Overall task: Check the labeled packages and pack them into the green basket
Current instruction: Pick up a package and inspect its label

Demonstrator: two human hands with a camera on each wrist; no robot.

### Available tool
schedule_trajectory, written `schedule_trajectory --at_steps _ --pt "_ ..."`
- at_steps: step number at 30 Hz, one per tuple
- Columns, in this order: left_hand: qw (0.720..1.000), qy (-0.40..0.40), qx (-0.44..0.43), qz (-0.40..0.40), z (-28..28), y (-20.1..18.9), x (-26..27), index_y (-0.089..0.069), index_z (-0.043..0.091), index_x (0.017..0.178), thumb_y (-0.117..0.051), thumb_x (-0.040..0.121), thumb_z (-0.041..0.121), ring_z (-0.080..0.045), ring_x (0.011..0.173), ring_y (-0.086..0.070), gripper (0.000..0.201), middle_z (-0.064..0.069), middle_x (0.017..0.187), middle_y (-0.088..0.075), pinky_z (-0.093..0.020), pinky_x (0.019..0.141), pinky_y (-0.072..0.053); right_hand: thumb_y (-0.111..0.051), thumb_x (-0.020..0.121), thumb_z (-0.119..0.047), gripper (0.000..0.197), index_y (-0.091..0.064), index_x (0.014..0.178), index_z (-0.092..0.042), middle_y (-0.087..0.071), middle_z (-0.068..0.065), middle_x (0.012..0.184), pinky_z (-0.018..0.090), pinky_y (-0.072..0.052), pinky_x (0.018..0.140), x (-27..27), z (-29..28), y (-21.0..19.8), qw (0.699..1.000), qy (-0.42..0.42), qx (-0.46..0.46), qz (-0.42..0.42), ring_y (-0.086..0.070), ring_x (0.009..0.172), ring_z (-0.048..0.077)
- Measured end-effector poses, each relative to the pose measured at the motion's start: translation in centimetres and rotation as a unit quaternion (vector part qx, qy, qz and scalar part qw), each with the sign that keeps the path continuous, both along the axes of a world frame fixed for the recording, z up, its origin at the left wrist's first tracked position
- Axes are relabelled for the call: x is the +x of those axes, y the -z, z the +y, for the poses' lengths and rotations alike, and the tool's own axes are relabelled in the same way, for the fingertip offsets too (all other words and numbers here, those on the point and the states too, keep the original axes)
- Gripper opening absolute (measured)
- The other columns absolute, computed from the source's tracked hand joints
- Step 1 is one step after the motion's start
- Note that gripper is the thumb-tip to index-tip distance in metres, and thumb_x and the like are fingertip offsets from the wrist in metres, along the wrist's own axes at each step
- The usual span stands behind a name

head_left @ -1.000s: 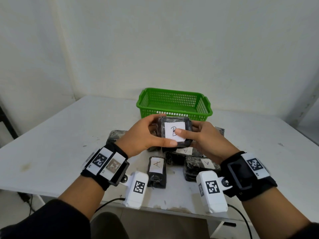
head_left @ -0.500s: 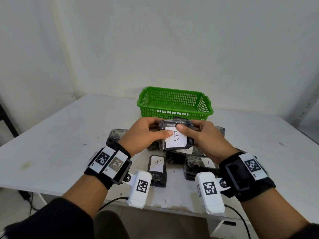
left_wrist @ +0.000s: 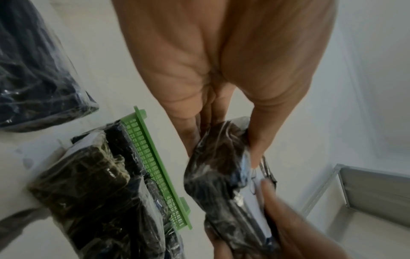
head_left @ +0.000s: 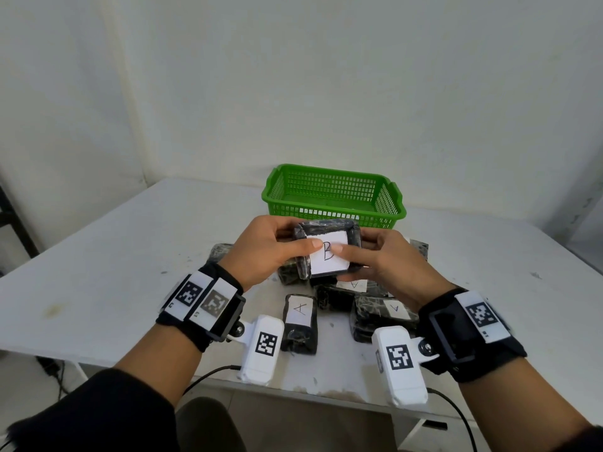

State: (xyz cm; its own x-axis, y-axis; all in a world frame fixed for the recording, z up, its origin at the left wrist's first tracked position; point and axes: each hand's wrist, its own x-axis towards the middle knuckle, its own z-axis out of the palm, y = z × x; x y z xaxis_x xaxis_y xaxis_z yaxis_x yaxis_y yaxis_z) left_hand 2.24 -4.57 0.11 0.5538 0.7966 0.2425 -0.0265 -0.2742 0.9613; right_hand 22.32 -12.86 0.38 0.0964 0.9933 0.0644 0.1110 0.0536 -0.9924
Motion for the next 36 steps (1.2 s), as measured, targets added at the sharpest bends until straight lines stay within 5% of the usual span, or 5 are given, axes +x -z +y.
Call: schedule_trajectory --at_steps 3,17,23,29,36 --pt "0.999 0.035 -0.010 0.020 -0.38 -0.09 0.05 -0.065 0.010 0.122 -0.077 0.080 0.009 -0.017 0.106 -0.070 0.044 -0.002 0.114 -0.073 -0.031 0.095 -0.054 -0.080 0.080 -0.032 0.046 -0.072 0.115 -0.003 -0.080 0.010 0.107 0.042 -0.066 0.079 -0.11 0.02 -0.21 1.000 0.025 0.010 0.004 -0.077 0.099 0.028" --pt "1.000 -0.002 -0.002 0.007 -0.34 0.46 0.14 -0.068 0.016 0.113 -0.077 0.081 0.006 -0.013 0.098 -0.072 0.035 0.002 0.105 -0.075 -0.024 0.086 -0.056 -0.083 0.083 -0.008 0.037 -0.070 0.117 -0.002 -0.080 0.009 0.107 0.045 -0.064 0.086 -0.26 -0.12 -0.05 1.000 0.014 0.013 -0.019 -0.077 0.099 0.029" --pt "0.999 -0.008 -0.037 -0.031 -0.13 0.66 0.17 -0.064 0.008 0.121 -0.074 0.082 0.002 -0.021 0.103 -0.071 0.041 -0.007 0.110 -0.074 -0.032 0.088 -0.057 -0.077 0.079 -0.031 0.040 -0.072 0.108 -0.005 -0.079 0.013 0.107 0.039 -0.063 0.083 -0.47 0.06 -0.41 0.998 0.017 0.029 0.054 -0.076 0.099 0.026" --pt "0.993 -0.016 0.093 0.063 -0.07 0.51 -0.27 -0.058 0.037 0.126 -0.081 0.079 0.020 -0.012 0.097 -0.068 0.055 0.003 0.109 -0.069 -0.022 0.084 -0.056 -0.059 0.101 -0.022 0.028 -0.071 0.112 0.001 -0.077 0.015 0.103 0.028 -0.058 0.069 0.21 0.01 -0.61 0.997 0.003 0.051 0.051 -0.072 0.092 0.021" --pt "0.998 -0.047 0.040 0.021 -0.11 0.87 0.32 -0.060 0.020 0.115 -0.088 0.068 0.010 -0.021 0.100 -0.070 0.055 0.000 0.112 -0.069 -0.034 0.092 -0.056 -0.070 0.093 -0.020 0.032 -0.070 0.122 -0.006 -0.076 0.012 0.118 0.032 -0.058 0.081 0.00 0.24 -0.54 0.996 0.032 0.061 0.053 -0.072 0.102 0.024"
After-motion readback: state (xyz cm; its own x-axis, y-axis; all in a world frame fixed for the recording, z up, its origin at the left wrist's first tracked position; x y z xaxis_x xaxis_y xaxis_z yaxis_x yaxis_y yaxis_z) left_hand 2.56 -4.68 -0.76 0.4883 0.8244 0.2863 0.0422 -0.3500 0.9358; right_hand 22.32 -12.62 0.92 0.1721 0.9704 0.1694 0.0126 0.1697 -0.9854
